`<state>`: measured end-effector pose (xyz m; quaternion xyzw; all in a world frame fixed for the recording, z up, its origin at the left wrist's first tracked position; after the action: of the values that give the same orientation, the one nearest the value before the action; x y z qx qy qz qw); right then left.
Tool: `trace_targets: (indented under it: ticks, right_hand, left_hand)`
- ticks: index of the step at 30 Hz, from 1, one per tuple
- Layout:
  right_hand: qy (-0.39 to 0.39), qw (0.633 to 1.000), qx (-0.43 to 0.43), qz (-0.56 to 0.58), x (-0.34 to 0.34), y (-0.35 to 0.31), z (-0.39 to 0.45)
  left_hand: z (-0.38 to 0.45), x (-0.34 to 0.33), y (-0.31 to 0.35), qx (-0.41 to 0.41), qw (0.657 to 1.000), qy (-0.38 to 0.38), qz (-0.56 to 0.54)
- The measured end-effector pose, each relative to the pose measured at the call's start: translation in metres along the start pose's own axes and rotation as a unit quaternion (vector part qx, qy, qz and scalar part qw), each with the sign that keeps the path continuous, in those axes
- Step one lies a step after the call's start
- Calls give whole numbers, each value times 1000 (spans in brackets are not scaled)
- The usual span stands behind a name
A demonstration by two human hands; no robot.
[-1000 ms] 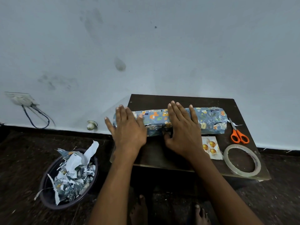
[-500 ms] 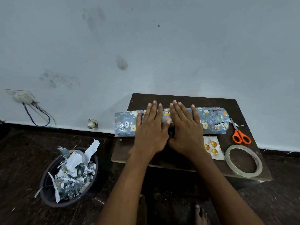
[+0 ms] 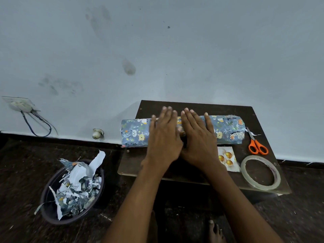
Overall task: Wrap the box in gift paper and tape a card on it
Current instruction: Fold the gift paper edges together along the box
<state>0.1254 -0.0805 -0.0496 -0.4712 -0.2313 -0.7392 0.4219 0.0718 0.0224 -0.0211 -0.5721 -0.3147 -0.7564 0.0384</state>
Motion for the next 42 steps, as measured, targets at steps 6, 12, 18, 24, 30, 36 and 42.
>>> trace_targets:
  ticks: [6,12,18,24,30,36,42]
  right_hand:
    - [-12,1000,6,-7,-3,1,1]
    - [-13,1000,-13,-4,5,12,-3]
    - [-53,994,-77,-50,11,46,-17]
    - [-28,995,-69,-69,26,39,-18]
    - [-53,999,-11,-6,12,-6,-13]
    - [-57,997,-42,-17,13,18,-14]
    - [-51,995,-81,-40,17,30,-20]
  left_hand:
    - [-3,-15,-3,-3,1000,-10,17]
    - [-3,-13,-4,-4,998,-27,55]
    - [-2,-15,-4,-10,998,-18,59]
    - [-1,-15,-4,-4,998,-25,61]
    - [1,-18,-7,-4,998,-17,67]
    - [-1,-17,-4,-11,998,-3,62]
    - [-1,-17,-4,-13,998,2,58]
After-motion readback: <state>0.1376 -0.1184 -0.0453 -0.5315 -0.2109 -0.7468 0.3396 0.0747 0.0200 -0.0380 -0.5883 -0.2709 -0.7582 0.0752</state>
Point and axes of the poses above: each hand's wrist, its own z-axis towards the middle knuckle, its own x-axis out of the back of the hand, y = z × x, the point moved 4 cm from there along z, towards the middle knuckle, and after that the axes turned 13 degrees about x, right-handed, at the moved point
